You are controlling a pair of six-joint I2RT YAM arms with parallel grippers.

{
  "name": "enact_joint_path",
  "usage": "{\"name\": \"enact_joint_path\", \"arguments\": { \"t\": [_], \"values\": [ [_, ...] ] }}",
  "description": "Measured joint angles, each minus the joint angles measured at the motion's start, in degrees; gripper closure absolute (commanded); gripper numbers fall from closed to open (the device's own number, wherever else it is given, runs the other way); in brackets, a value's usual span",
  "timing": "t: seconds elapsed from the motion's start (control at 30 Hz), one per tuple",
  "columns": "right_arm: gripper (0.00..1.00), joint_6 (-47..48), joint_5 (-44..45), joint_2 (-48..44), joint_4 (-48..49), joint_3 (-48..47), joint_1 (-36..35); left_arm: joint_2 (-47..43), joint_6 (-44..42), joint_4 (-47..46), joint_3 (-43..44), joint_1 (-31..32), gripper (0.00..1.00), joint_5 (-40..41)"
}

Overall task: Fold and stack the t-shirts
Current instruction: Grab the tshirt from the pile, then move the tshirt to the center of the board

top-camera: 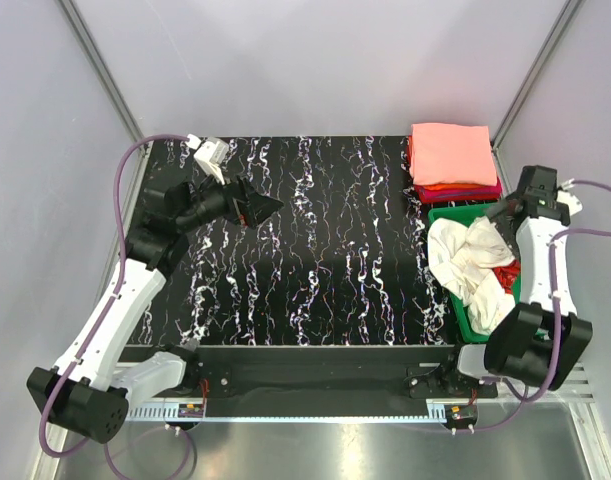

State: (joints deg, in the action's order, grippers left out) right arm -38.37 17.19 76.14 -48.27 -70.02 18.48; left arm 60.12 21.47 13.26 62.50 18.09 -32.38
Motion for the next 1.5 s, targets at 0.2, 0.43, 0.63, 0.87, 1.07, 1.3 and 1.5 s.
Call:
{"name": "enact_joint_path", "arguments": {
  "t": [0.2, 0.43, 0.63, 0.87, 1.07, 1.3, 1.5],
  "values": [
    [0.05, -1.7, 0.15, 9.07, 2.75, 4.55, 1.07, 0.07, 0.31, -0.07, 0.0, -0.04, 0.01, -0.11],
    [0.67, -0.55, -0.9, 16.98, 8.26, 9.49, 1.18, 1.64, 1.03, -0.07, -0.04, -0.13, 0.01, -0.42],
    [1.0, 2.14, -4.0, 17.44, 7.72, 6.95, 1.31, 1.77, 1.03, -0.07, -0.07, -0.31, 0.01, -0.37],
    [1.0, 6.25, -17.79, 4.0, 2.84, -9.51, 1.44, 1.77, 2.69, 0.28, -0.31, -0.94, 0.01, 1.51],
    [1.0, 5.11, -35.1, -3.32, 3.02, -29.83, -1.33, 1.51, 9.14, -5.64, -4.22, -3.98, 0.01, -0.96],
    [1.0, 0.98, -47.89, -2.29, 3.96, -39.08, -15.69, 3.78, 13.77, -8.85, -5.33, -6.29, 0.09, -6.49],
    [1.0, -5.42, -51.19, 2.32, 9.97, -37.86, -22.45, 0.85, 11.63, -4.17, -5.11, -6.36, 0.09, -3.87]
  ]
}}
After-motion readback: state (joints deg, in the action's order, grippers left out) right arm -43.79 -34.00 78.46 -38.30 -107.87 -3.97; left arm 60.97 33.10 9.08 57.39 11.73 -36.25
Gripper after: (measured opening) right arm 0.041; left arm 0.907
